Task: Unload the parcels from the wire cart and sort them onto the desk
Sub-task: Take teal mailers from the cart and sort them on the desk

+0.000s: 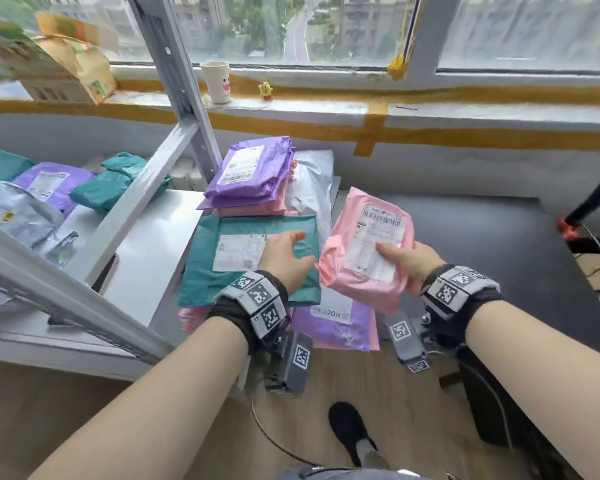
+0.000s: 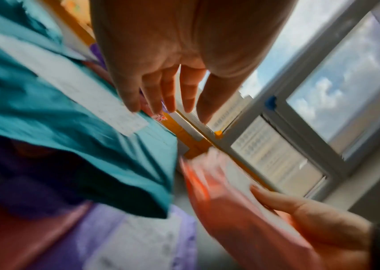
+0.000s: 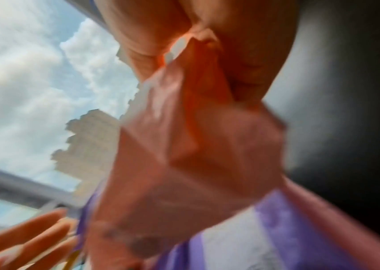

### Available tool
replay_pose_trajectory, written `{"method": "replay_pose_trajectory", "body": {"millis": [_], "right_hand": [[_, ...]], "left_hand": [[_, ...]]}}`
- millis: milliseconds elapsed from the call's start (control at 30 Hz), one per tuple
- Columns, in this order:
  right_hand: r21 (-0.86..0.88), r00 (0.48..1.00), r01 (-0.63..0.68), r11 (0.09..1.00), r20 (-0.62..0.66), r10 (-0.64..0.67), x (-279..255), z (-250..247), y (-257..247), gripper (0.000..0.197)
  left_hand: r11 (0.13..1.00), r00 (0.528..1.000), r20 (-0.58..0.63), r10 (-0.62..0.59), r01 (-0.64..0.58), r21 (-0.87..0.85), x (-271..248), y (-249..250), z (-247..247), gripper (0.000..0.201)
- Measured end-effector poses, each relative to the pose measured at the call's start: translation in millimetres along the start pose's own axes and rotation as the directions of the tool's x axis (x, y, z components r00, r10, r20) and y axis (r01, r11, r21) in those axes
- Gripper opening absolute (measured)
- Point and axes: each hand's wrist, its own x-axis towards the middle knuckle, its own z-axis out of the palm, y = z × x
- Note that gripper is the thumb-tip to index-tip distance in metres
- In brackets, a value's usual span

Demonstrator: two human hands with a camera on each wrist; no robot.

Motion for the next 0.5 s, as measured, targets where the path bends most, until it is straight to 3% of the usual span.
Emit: {"method": "replay_pose_trajectory", "body": {"millis": [100, 200, 300, 400, 500], "right_hand": [[-0.13, 0.989, -0.074, 0.989, -0.136, 0.056, 5, -19, 24, 0.022], [-0.211, 0.988, -0.132, 0.968, -0.104, 0.113, 8, -6, 51, 0.025], [-0.296, 0.991, -0.135, 0.945, -0.055, 0.125, 17, 24, 66, 0.036], [-0.369, 0.995, -0.099, 0.924, -0.01, 0.102, 28, 47, 73, 0.04], [-0.539, 0.994, -0.086, 0.838, 0.009, 0.107, 30, 50, 71, 0.037]], "left_hand": [[0.941, 0.997, -0.038, 0.068, -0.051, 0.335, 0, -18, -2, 0.047], [0.847, 0.999, -0.024, 0.033, -0.015, 0.532, -2, -39, -2, 0.044], [0.83, 0.999, 0.005, -0.045, 0.035, 0.557, -3, -51, -2, 0.043], [0.828, 0.998, 0.046, -0.049, 0.015, 0.56, -3, -57, -3, 0.047], [0.834, 0.997, 0.052, -0.062, 0.023, 0.551, -2, -56, -3, 0.046]]}}
